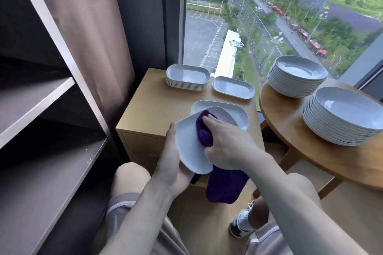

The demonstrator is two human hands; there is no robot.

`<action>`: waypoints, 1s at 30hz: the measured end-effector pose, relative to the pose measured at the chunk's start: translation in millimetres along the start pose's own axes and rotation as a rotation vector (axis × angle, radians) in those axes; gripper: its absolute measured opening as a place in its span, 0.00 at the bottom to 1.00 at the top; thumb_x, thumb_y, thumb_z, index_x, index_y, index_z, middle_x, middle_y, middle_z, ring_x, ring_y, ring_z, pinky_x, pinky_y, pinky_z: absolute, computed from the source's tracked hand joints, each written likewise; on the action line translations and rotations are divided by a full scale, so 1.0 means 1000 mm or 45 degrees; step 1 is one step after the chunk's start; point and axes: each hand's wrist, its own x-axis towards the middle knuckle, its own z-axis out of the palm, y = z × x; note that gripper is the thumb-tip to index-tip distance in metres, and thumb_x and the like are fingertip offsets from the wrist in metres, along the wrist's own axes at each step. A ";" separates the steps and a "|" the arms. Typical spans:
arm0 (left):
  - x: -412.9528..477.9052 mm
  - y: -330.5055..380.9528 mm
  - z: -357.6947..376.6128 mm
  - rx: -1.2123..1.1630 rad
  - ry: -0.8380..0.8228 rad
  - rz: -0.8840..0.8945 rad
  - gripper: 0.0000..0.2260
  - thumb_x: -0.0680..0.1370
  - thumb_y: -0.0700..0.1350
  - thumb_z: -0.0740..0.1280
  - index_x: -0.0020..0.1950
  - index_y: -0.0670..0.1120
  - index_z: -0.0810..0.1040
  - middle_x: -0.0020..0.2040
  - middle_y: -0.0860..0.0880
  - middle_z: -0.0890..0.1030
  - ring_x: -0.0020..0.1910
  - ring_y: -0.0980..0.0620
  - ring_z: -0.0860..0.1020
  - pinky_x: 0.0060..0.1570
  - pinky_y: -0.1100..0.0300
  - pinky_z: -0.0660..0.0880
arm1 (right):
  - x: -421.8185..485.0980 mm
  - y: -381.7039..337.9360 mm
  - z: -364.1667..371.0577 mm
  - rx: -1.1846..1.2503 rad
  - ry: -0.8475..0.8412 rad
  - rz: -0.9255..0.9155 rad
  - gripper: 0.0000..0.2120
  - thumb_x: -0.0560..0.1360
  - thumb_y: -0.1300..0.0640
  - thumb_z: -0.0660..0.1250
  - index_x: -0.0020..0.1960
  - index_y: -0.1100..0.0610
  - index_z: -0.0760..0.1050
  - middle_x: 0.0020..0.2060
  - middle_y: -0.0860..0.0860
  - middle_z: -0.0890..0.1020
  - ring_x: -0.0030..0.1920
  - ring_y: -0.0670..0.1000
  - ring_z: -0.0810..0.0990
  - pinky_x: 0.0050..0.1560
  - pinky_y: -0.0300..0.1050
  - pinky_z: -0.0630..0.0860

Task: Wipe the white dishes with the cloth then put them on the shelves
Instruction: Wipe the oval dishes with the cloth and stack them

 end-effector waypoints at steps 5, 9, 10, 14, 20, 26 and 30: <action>0.001 0.004 -0.005 -0.089 0.099 -0.023 0.32 0.83 0.68 0.54 0.67 0.46 0.84 0.68 0.40 0.81 0.67 0.42 0.80 0.63 0.48 0.81 | -0.019 -0.027 0.006 -0.034 -0.114 -0.254 0.37 0.73 0.50 0.63 0.79 0.41 0.56 0.80 0.35 0.54 0.76 0.48 0.65 0.63 0.46 0.71; 0.000 0.007 -0.006 -0.161 0.210 0.008 0.34 0.81 0.69 0.56 0.71 0.44 0.79 0.67 0.37 0.82 0.65 0.37 0.81 0.64 0.43 0.78 | -0.037 -0.030 0.014 -0.073 -0.242 -0.349 0.38 0.72 0.51 0.63 0.79 0.39 0.55 0.80 0.35 0.53 0.76 0.50 0.66 0.67 0.51 0.72; 0.000 0.009 -0.006 -0.164 0.226 0.034 0.32 0.82 0.68 0.56 0.71 0.45 0.79 0.66 0.37 0.82 0.64 0.37 0.82 0.60 0.44 0.80 | -0.040 -0.026 0.015 -0.084 -0.248 -0.340 0.37 0.72 0.50 0.62 0.80 0.38 0.55 0.80 0.34 0.52 0.76 0.51 0.66 0.67 0.50 0.71; 0.000 0.017 -0.006 -0.134 0.218 0.040 0.32 0.83 0.68 0.53 0.74 0.47 0.76 0.68 0.39 0.81 0.68 0.38 0.79 0.64 0.43 0.77 | -0.043 -0.004 0.012 -0.074 -0.229 -0.251 0.37 0.72 0.45 0.60 0.79 0.35 0.53 0.79 0.31 0.52 0.75 0.51 0.67 0.68 0.48 0.71; 0.000 0.016 -0.007 -0.071 0.191 0.061 0.32 0.84 0.68 0.50 0.74 0.48 0.76 0.68 0.38 0.81 0.69 0.35 0.78 0.70 0.34 0.72 | -0.024 0.034 0.003 -0.053 -0.071 -0.004 0.37 0.73 0.44 0.58 0.81 0.38 0.52 0.79 0.33 0.54 0.76 0.49 0.66 0.62 0.44 0.71; -0.002 0.012 -0.002 0.072 0.141 0.030 0.33 0.84 0.68 0.48 0.72 0.49 0.78 0.66 0.40 0.82 0.64 0.39 0.82 0.55 0.46 0.82 | -0.004 0.040 -0.011 -0.127 0.049 0.105 0.33 0.75 0.47 0.59 0.79 0.41 0.57 0.80 0.33 0.54 0.73 0.49 0.69 0.56 0.45 0.72; -0.004 0.003 0.003 0.144 0.094 -0.015 0.32 0.85 0.67 0.49 0.72 0.48 0.79 0.67 0.40 0.82 0.65 0.39 0.82 0.53 0.49 0.83 | -0.001 0.022 -0.015 -0.153 0.120 0.052 0.25 0.79 0.48 0.57 0.75 0.47 0.63 0.76 0.38 0.64 0.70 0.52 0.72 0.59 0.49 0.73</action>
